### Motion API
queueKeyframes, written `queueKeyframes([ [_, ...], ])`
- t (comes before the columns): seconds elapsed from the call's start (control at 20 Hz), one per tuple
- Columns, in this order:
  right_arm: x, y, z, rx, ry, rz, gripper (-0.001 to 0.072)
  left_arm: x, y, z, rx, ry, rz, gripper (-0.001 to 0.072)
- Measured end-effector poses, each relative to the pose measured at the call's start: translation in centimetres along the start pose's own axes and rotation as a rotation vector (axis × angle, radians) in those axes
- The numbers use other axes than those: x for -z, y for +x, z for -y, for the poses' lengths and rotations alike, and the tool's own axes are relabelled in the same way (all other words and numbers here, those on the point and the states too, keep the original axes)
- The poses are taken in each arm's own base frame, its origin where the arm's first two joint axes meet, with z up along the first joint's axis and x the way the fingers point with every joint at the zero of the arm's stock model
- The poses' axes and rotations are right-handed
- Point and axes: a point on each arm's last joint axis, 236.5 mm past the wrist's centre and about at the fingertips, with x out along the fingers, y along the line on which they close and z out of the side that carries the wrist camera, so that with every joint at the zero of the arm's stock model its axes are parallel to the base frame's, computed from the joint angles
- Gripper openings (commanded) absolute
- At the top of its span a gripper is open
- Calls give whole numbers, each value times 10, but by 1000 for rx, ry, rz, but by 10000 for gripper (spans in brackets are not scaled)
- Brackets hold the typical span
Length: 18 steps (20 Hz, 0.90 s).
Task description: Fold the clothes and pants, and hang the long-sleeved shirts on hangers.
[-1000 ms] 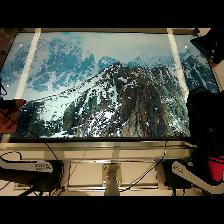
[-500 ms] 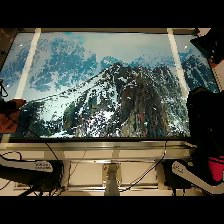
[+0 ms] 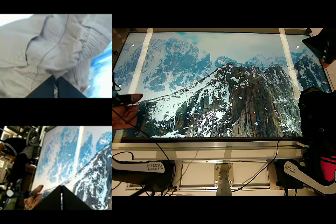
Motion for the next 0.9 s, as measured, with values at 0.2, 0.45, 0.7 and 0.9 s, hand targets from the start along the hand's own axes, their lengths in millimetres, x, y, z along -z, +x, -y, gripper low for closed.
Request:
queueKeyframes([
  [0.2,-7,0,6,25,-6,31,23,-93,-124,104,414,-31,391,8],
  [0.45,-14,-1,20,83,-21,58,22,-104,-281,206,686,156,670,8],
  [0.7,-20,-2,25,105,-28,85,21,-43,-340,304,870,407,636,7],
  [0.9,-22,-2,26,112,-29,93,21,11,-360,380,994,583,568,8],
])
